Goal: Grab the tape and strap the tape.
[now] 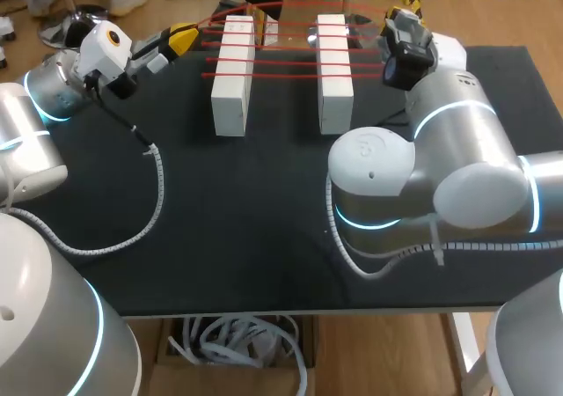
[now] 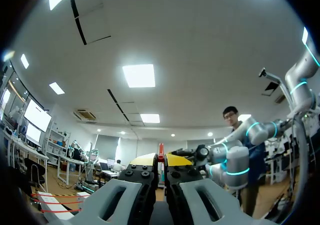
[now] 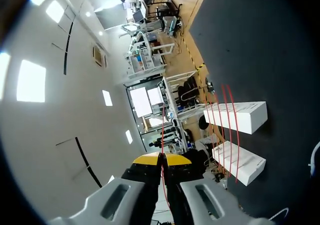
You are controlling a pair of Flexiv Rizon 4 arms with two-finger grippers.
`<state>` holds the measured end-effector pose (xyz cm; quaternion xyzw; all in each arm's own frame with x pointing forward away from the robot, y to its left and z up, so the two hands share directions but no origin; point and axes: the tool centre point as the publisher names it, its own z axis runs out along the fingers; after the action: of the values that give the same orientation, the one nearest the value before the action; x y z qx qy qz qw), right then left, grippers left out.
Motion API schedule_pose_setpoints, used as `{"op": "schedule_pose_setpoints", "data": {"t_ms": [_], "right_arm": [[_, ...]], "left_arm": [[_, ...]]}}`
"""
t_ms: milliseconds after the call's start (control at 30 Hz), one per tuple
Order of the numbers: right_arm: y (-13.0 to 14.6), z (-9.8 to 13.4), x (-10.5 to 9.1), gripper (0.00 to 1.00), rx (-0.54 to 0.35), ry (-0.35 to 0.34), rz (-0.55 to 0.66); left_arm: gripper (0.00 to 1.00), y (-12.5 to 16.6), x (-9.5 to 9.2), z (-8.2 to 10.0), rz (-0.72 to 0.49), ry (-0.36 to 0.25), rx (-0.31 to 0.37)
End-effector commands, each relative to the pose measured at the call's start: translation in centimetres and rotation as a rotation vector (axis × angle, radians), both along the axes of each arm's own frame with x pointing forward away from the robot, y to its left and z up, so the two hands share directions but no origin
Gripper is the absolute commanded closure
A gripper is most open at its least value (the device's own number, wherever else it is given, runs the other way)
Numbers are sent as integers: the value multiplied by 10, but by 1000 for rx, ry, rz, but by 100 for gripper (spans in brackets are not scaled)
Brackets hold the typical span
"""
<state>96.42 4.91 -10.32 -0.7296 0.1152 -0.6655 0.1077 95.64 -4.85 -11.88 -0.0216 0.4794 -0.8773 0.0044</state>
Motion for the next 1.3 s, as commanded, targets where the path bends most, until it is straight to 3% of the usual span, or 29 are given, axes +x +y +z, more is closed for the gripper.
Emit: {"op": "schedule_pose_setpoints", "data": {"t_ms": [33,267,300,533,667,700,733,800,1300], "right_arm": [[-1,4,-1,100,-3,9,0],[-1,4,-1,100,-3,9,0],[-1,4,-1,100,-3,9,0],[-1,4,-1,100,-3,9,0],[-1,4,-1,100,-3,9,0],[-1,4,-1,100,-3,9,0],[-1,4,-1,100,-3,9,0],[-1,4,-1,100,-3,9,0],[-1,4,-1,100,-3,9,0]], "left_arm": [[100,0,0,0,1,-1,0],[100,0,0,0,1,-1,0],[100,-1,0,4,-6,-12,35],[100,-8,4,18,17,-95,439],[100,-9,2,22,27,-156,603],[100,-9,1,22,22,-166,679],[100,-10,1,22,5,-173,719],[100,-11,0,20,-15,-158,861],[100,-11,0,20,-15,-158,861]]}}
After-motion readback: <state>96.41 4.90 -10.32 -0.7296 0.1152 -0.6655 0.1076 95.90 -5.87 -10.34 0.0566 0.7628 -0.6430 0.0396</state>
